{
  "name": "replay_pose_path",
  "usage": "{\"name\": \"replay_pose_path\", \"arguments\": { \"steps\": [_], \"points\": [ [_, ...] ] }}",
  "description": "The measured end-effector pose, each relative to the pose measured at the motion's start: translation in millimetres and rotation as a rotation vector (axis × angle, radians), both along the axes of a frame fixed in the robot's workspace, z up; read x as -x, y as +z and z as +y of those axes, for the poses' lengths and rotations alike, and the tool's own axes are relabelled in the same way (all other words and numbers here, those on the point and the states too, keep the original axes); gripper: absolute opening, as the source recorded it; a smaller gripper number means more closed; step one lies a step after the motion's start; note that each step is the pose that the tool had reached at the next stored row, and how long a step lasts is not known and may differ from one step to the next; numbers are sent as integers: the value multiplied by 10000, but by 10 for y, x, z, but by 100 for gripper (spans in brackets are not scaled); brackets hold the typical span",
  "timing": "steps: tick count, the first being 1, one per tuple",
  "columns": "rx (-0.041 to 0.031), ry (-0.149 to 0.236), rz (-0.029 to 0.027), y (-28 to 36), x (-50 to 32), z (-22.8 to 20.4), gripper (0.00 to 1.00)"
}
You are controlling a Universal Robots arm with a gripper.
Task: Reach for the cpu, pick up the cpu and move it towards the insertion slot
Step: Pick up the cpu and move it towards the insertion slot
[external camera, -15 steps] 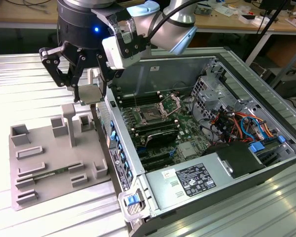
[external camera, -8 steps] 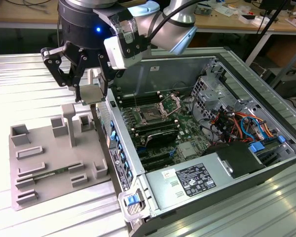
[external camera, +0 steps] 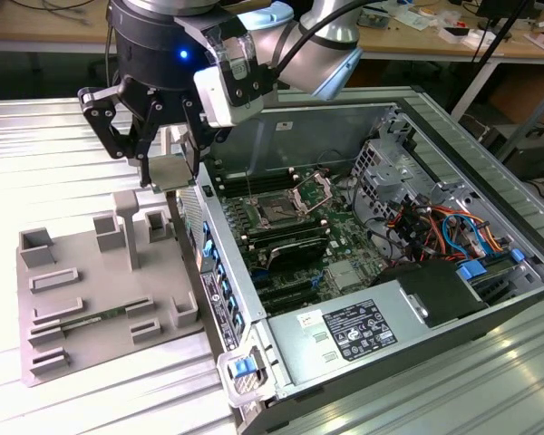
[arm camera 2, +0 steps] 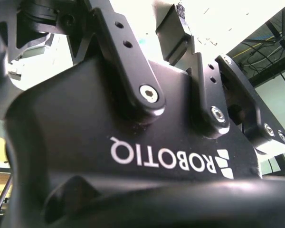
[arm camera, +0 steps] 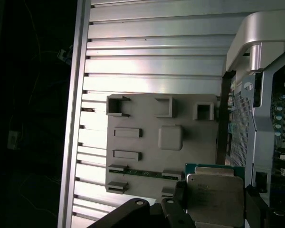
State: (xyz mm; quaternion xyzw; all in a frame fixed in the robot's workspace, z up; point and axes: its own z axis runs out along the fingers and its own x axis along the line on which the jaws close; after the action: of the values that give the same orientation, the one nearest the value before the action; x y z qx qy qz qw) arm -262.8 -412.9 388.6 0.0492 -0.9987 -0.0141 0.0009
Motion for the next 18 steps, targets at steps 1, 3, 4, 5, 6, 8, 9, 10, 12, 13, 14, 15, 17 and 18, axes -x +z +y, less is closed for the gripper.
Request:
{"name": "replay_pose_path", "arguments": {
  "steps": [1, 3, 4, 5, 6, 8, 9, 10, 12, 13, 14, 15, 17, 18],
  "points": [
    [0, 0, 0, 0, -3, 0, 55],
    [0, 0, -1, 0, -6, 0, 55],
    [0, 0, 0, 0, -8, 0, 55],
    [0, 1, 0, 0, -10, 0, 55],
    [0, 0, 0, 0, -13, 0, 55],
    [1, 1, 0, 0, -18, 0, 55],
    [0, 0, 0, 0, -19, 0, 55],
    [0, 0, 0, 0, -22, 0, 55],
    [1, 0, 1, 0, -27, 0, 55],
    [0, 0, 0, 0, -29, 0, 55],
    [1, 0, 0, 0, -31, 0, 55],
    [1, 1, 0, 0, -33, 0, 55],
    [0, 0, -1, 0, -38, 0, 55],
    [0, 1, 0, 0, -41, 0, 55]
  ]
}}
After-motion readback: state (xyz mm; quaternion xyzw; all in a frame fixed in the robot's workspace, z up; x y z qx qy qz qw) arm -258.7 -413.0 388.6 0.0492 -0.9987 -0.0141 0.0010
